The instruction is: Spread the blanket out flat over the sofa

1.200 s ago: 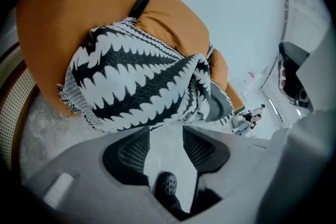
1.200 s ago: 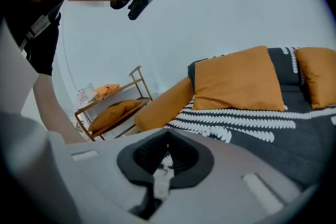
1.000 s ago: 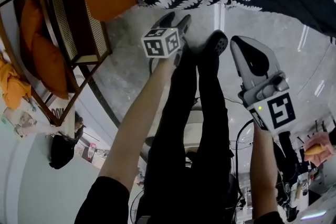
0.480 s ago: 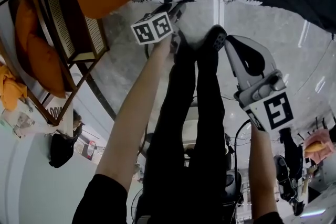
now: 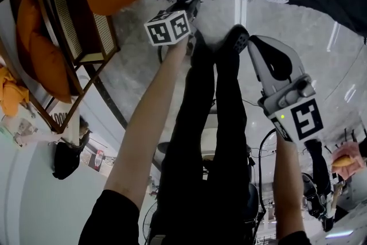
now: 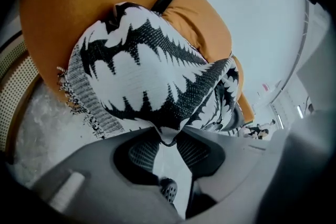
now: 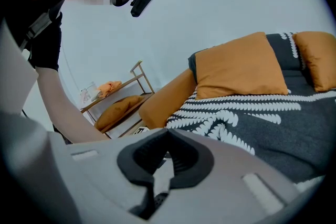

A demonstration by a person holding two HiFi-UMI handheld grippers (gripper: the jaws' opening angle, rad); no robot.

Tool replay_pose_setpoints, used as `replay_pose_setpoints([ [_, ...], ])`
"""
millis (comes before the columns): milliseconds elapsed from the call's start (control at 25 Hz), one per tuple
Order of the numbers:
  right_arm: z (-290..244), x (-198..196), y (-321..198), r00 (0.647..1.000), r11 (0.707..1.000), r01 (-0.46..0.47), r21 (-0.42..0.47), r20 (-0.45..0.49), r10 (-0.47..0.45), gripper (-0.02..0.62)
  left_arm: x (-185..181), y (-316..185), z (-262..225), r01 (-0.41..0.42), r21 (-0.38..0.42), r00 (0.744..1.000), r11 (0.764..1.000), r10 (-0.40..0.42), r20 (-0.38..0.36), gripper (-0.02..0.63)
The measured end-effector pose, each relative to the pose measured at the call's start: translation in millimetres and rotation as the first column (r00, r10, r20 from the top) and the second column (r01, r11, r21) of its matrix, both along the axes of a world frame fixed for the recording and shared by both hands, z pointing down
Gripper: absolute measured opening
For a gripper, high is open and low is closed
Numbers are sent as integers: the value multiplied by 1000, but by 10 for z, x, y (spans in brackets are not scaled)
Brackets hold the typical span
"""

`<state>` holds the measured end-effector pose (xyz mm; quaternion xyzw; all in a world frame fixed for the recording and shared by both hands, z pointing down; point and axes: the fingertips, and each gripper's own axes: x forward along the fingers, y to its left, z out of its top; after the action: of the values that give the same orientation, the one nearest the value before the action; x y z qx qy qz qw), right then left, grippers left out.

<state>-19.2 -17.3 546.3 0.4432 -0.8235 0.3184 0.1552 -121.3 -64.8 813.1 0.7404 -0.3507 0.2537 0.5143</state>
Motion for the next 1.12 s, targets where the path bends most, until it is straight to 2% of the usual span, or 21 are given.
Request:
replay_pose_setpoints([
  [400, -50, -76, -4, 1000, 1000, 19, -2, 3, -19, 2, -61, 121, -58, -88, 27, 995, 996, 86, 49, 100],
  [600, -65, -148, -14, 999, 1000, 32, 1, 12, -32, 2, -167, 183, -39, -110, 15, 992, 994, 109, 66, 83],
  [720, -54, -160, -16, 999, 999, 45, -4, 0, -45, 2, -229, 197, -48, -119, 22, 990, 993, 117, 75, 35],
  [1120, -53, -97, -22, 999, 999, 46, -10, 6, -46, 2, -184, 172, -59, -144, 36, 987, 989, 141, 74, 20],
])
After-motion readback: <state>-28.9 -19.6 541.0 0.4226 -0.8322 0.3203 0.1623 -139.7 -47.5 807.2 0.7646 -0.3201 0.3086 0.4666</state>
